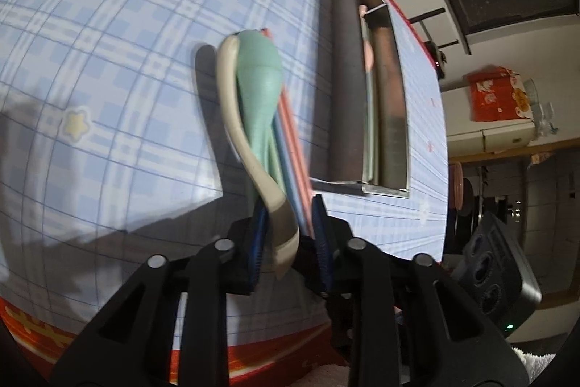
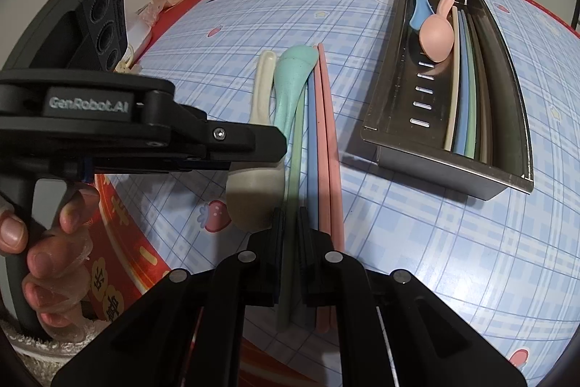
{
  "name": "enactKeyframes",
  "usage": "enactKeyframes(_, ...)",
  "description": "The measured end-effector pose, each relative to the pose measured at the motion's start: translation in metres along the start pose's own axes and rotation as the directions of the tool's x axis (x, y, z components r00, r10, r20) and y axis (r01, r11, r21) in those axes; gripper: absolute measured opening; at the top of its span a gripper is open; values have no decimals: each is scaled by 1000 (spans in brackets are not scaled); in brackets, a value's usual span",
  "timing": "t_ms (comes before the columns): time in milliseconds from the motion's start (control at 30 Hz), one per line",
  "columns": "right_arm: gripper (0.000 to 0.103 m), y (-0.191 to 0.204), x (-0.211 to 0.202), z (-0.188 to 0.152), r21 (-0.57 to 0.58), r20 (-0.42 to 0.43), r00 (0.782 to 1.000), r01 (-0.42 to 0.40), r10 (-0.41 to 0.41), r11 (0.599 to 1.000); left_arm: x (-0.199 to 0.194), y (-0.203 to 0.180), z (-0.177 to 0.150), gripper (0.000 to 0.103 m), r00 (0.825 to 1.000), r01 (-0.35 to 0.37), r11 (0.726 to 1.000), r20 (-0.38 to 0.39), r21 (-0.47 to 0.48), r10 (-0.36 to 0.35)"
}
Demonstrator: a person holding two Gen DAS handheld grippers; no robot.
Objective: Organize utensils
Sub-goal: 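Close left tool on the beige spoon handle while right tool holds the green chopstick, then lift beige spoon with left tool while right tool lifts the green chopstick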
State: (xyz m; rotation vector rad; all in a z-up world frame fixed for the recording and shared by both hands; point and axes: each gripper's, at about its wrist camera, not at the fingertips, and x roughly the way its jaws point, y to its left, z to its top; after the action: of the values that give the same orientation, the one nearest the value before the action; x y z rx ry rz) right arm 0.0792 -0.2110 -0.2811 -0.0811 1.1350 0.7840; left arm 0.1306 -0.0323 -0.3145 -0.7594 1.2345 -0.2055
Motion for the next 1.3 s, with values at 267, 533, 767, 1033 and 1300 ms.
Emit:
enactKeyframes(267, 8, 1, -1, -1, -1, 0, 1000, 3, -3, 1000, -4, 4, -1, 10, 998, -60, 998, 5, 21, 60)
enactKeyframes(533, 8, 6, 2, 1, -31, -2, 1000, 28, -28, 999, -10, 1, -7, 10, 994, -112, 991, 21, 72, 111)
enactKeyframes(767, 7, -2, 1, 3, 32, -31, 999, -9, 10, 999, -25, 1, -15, 10, 992, -122, 989, 48, 89, 118)
enactKeyframes(1033, 7, -8, -8, -13, 64, -64, 997, -36, 40, 997, -41, 1, -23, 10, 991, -120, 989, 70, 84, 114)
enactKeyframes(1300, 7, -10, -23, -33, 90, -54, 997, -48, 53, 995, -47, -5, -42, 10, 989, -122, 989, 92, 79, 115)
